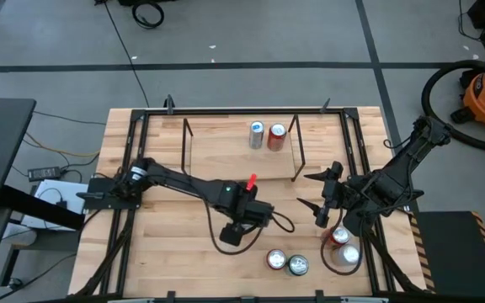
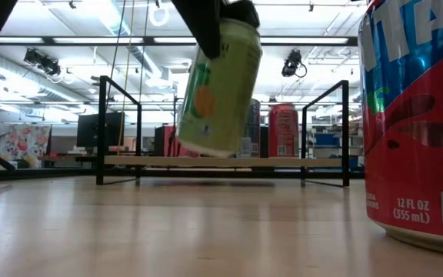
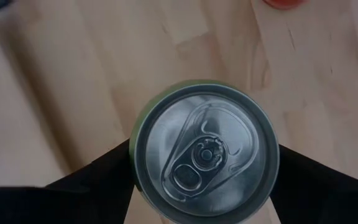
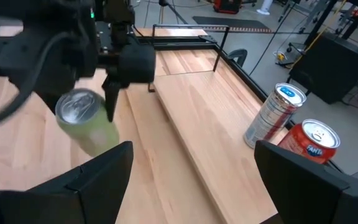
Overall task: Place canned beverage on shelf
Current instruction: Put the light green soda can on the shelf
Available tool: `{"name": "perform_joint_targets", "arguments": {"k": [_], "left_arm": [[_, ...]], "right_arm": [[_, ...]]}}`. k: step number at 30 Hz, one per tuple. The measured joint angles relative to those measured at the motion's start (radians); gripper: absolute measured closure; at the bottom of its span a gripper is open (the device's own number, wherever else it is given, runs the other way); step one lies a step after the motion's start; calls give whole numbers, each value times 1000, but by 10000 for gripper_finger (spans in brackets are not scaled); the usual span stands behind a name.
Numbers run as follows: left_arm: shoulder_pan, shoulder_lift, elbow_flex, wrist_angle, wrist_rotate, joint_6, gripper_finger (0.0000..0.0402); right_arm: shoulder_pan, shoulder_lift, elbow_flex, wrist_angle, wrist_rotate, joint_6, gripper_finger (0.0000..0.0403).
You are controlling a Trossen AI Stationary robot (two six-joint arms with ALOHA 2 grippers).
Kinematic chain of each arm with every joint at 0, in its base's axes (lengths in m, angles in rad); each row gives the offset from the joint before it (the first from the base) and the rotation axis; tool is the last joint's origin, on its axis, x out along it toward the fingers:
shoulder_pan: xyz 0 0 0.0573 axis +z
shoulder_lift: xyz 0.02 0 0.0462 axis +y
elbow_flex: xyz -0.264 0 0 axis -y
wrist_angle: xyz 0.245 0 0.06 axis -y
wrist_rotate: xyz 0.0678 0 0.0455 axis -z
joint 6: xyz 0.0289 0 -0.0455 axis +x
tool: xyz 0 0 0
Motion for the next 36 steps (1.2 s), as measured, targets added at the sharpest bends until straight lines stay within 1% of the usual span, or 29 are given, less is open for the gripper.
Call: {"name": "perform_joint_targets", "arguments": {"k": [3,5,6,8,11,14,16,19,24,28,32,36], "left_arm": [[0,-27,0,-10,-37,-6,102],[3,-61,-40,1,-65,-10,102],[8,-87,-82,20,-71,-16,102],[19,-159,-206,96,-74,-28,102],[31,-296,-435,277,-78,-49,102],[60,-435,-622,417,-74,-106,102],[85,-513,-708,479,-73,-148,102],[124,-602,-798,502,-81,-222,102],[162,-676,-885,524,-79,-377,102],[160,-677,-908,527,-63,-438,101],[158,-651,-917,575,2,-330,101],[164,-614,-919,639,90,-130,101]], "right_arm": [[-1,0,0,0,0,9,56],[-1,3,0,0,1,12,56],[0,5,0,0,1,12,56],[1,6,0,1,0,12,56],[2,6,0,1,4,11,56],[2,6,0,2,20,2,56],[1,6,0,8,27,-7,56],[-11,5,0,18,27,-18,56],[-31,5,0,31,21,-41,56],[-38,5,0,31,11,-50,56],[-38,5,0,41,11,-68,56],[-41,5,0,70,12,-101,56]]}}
